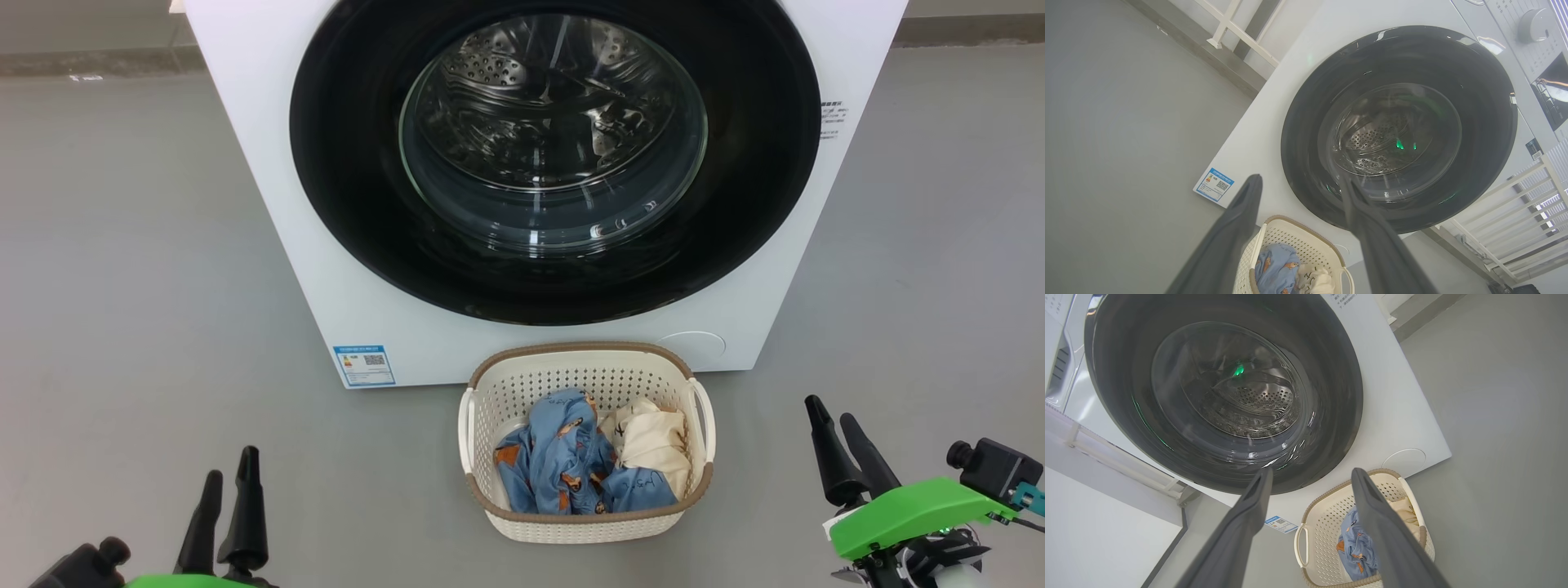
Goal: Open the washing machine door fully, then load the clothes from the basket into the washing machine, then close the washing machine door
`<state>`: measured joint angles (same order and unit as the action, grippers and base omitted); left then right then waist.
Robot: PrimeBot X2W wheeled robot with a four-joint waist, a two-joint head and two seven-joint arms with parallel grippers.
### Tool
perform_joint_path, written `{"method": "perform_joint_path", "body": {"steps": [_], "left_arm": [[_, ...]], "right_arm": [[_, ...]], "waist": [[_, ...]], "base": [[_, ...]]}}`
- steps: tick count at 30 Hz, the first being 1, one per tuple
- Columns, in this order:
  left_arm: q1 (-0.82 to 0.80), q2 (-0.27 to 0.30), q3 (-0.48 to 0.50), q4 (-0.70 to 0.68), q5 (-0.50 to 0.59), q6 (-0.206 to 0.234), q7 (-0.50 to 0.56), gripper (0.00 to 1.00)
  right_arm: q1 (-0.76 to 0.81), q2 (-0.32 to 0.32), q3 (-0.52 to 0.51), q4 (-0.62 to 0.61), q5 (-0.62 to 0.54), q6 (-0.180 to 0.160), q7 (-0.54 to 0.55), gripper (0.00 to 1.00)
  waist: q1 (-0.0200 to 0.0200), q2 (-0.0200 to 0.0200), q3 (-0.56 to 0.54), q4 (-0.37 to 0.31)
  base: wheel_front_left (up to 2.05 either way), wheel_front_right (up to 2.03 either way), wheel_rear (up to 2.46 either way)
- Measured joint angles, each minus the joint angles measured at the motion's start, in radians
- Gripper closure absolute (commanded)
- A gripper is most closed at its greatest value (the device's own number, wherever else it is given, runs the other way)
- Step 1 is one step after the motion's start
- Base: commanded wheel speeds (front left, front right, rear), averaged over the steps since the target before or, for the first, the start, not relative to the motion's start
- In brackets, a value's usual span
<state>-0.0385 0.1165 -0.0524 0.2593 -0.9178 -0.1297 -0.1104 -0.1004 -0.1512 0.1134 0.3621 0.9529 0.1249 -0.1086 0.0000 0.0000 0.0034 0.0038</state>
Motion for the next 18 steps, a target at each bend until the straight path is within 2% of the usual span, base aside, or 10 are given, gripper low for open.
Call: {"method": "perform_joint_path", "body": {"steps": [18], "left_arm": [[-0.019, 0.025, -0.016, 0.001, 0.206, 0.0, -0.051, 0.0]], "right_arm": [[-0.029, -0.029, 0.051, 0.016, -0.204, 0.0, -0.052, 0.0]], "waist": [[0.0, 0.0, -0.001, 0.001]], "base": [[0.0, 0.0, 0.0]]}}
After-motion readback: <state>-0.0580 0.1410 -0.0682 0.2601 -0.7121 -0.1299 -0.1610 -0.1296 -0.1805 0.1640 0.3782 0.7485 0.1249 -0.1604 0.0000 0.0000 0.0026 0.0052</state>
